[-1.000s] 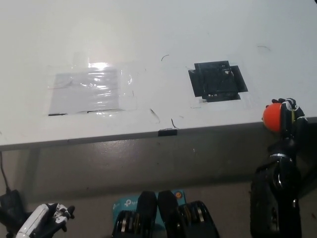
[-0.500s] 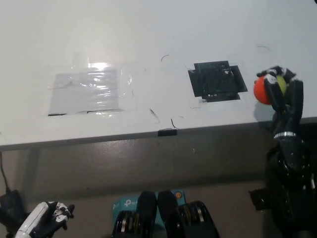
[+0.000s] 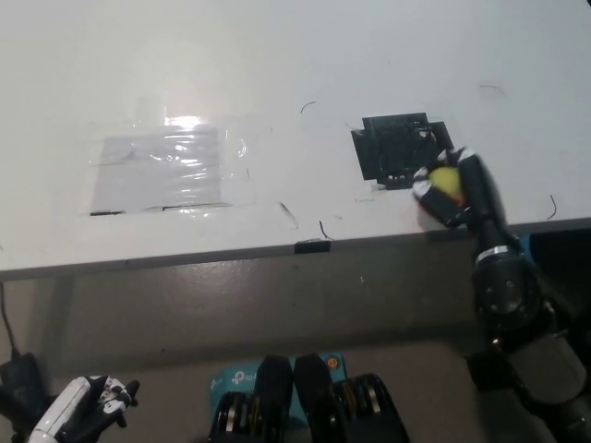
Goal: The robot uses right hand to squeeze a small tennis ball placed on the black area of the table
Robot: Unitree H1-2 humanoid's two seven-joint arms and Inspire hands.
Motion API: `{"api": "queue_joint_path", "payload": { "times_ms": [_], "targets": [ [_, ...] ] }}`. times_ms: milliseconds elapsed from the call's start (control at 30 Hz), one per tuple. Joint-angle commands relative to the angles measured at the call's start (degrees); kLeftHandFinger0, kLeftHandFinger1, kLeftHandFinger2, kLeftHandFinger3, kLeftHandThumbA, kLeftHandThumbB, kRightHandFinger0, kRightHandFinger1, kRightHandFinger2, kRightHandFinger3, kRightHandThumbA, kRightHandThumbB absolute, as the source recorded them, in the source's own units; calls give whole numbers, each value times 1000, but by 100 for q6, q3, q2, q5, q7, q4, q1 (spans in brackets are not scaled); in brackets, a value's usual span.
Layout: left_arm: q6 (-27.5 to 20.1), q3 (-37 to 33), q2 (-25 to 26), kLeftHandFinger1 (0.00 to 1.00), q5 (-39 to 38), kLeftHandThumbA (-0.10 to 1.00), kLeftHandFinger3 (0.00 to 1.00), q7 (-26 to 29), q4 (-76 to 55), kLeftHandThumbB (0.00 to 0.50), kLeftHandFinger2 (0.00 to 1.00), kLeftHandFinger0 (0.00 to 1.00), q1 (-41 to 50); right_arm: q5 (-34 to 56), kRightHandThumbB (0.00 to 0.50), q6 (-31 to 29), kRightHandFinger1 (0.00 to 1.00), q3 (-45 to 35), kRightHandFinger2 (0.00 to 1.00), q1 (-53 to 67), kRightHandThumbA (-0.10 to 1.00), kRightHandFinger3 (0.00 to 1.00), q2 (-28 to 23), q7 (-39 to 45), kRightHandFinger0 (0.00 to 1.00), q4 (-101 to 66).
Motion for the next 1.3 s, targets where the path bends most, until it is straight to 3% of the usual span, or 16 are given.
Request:
{"api": "queue_joint_path", "payload": {
  "times_ms": [0,33,100,267,367,433,533,667,833,867,900,1133,1167,1200,1233,1267],
  "targets": [
    [-205,15,111,79,-14,624,403,-24,-80,481,280,112,-46,-1714,57,-77,108,831,527,-876,-100,352,-242,-101,0,761],
    [-305,-2,109,79,14,623,392,-10,-32,470,274,122,-46,-1770,16,-73,115,910,542,-924,-100,362,-237,-140,0,879],
    [-236,-12,119,78,69,638,389,17,-58,479,263,150,-19,-1904,0,-217,153,1052,587,-1040,-100,410,-239,-300,0,1141],
    [-75,22,90,76,-41,617,395,-37,-128,500,239,143,6,-1996,8,-310,162,1213,577,-1377,-100,417,-271,-359,0,1575],
    [-38,-5,96,65,4,617,385,-37,-195,497,215,135,34,-2123,69,-419,183,1269,585,-1708,-100,449,-329,-376,0,1874],
    [-1,-20,91,63,35,616,391,-27,-257,489,210,128,63,-2162,27,-475,164,1241,539,-1813,-100,401,-323,-443,0,2010],
    [32,-28,93,64,43,614,407,-35,-258,488,203,144,28,-2181,11,-542,145,1164,504,-1958,-100,367,-295,-452,0,2182],
    [-83,-41,114,48,18,625,394,-66,-195,496,187,109,-14,-2226,24,-583,182,1084,533,-2021,-100,456,-290,-455,0,2228],
    [-63,-36,108,70,33,608,391,-42,-212,483,229,141,0,-2358,4,-657,131,1055,490,-1883,-100,412,-247,-532,0,2270],
    [-98,-41,117,73,33,614,397,-51,-164,488,236,137,-66,-2370,30,-621,109,1048,469,-1921,-100,375,-240,-481,0,2302],
    [-78,-42,116,71,41,615,395,-46,-169,494,232,134,-68,-2361,18,-596,98,1039,468,-1898,-100,327,-228,-447,0,2296],
    [-56,-46,105,75,68,614,411,-20,-175,481,241,175,-62,-2363,0,-547,183,954,563,-1642,-100,387,-74,-223,0,2186],
    [-56,-46,102,71,78,618,403,-9,-188,487,244,152,-58,-2358,0,-586,219,942,611,-1621,-100,451,-60,-250,0,2204],
    [-62,-48,106,77,73,628,396,-20,-211,493,255,141,-51,-2339,0,-576,303,923,718,-1598,-100,594,-45,-189,38,2196],
    [-44,-46,112,78,65,642,388,-29,-223,499,259,135,-40,-2370,0,-559,430,944,830,-1573,-100,901,-34,-174,136,2200],
    [-35,-44,113,78,64,644,386,-29,-225,500,259,133,-37,-2392,0,-557,403,949,747,-1564,-100,1000,-31,-177,105,2203]
  ]
}}
